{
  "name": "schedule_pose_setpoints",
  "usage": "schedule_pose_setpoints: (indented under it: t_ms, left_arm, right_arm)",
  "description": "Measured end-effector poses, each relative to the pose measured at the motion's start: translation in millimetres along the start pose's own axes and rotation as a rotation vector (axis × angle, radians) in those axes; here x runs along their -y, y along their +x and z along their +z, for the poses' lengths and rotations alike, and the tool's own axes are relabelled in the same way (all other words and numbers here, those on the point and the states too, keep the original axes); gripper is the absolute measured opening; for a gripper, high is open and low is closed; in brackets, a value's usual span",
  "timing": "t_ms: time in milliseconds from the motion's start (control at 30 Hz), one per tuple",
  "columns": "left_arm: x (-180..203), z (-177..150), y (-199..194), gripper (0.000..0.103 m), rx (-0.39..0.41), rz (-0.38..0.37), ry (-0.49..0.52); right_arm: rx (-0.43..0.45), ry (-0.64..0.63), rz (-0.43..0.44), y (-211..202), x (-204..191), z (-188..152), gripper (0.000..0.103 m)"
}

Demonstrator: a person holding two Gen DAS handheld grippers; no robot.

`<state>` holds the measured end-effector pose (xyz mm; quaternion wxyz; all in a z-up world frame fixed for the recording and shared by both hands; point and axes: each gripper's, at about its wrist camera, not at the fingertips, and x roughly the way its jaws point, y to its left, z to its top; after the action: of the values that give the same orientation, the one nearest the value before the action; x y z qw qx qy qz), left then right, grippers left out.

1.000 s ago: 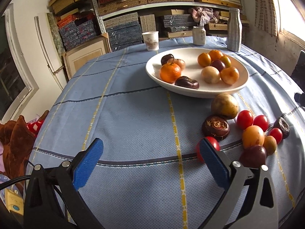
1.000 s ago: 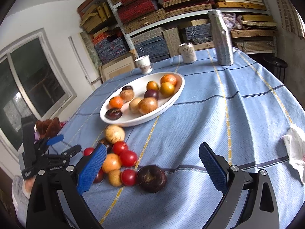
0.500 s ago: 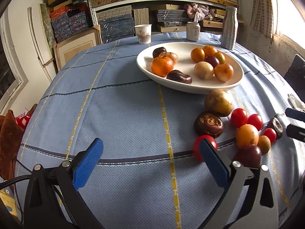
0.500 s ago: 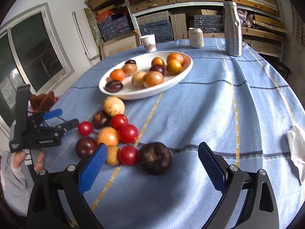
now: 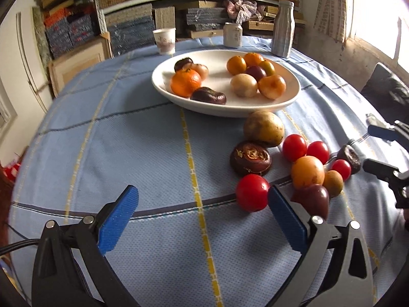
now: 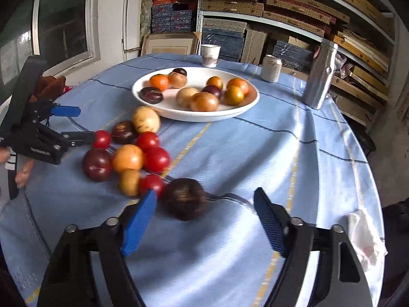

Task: Organize fruits
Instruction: 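Grasp a dark purple plum with the right tool while the left tool grasps a red tomato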

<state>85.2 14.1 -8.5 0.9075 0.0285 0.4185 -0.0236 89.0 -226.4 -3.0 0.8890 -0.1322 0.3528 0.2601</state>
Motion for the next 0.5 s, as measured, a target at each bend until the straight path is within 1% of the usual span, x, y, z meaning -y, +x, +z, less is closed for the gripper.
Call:
schedule_pose_setpoints:
  t_ms: [33,100,133,167,200,267,333,367,400,433,467,500]
  left_arm:
    - [0,0,1,0.099,-0.005,-0.015,-0.001]
    - [4,0,2,0.099,-0.004,-0.038,0.022]
    - [9,0,1,0.099,0.001,-0.060,0.047]
    - [14,-1,0,0.099,0.007,-0.075,0.073]
    - [17,-1,-1,0.098,0.013,-0.075,0.091]
    - [19,-1,-2,0.098,0.022,-0.074,0.114]
    - [18,1,1,0.098,0.011,-0.073,0.120]
    - [15,2,6,0.097,-0.003,-0.081,0.111]
    - [12,4,8,0.095,-0.013,-0.095,0.101]
    - [10,4,11,0.083,-0.023,-0.128,0.093]
    - [10,5,11,0.076,-0.028,-0.178,0.088]
    - [10,5,11,0.065,-0.028,-0.211,0.090]
  right_arm:
    - [-0.016,-0.003,0.026,3,2,-1,0.070]
    - [-0.059,-0.024,0.044,11,-1,-1,0.059]
    - [-0.073,-0.044,0.053,14,-4,-1,0.057]
    - [-0.080,-0.059,0.057,17,-8,0,0.055]
    - [-0.091,-0.080,0.060,20,-11,1,0.055]
    - [-0.113,-0.098,0.064,26,-15,1,0.054]
    - [-0.131,-0.094,0.081,31,-15,1,0.052]
    - [-0.132,-0.088,0.089,31,-14,1,0.050]
    - [-0.135,-0.079,0.101,32,-12,2,0.045]
    - [-0.137,-0.076,0.106,32,-12,2,0.043]
    - [-0.138,-0.072,0.110,33,-13,3,0.043]
    - [-0.137,-0.070,0.111,33,-13,3,0.043]
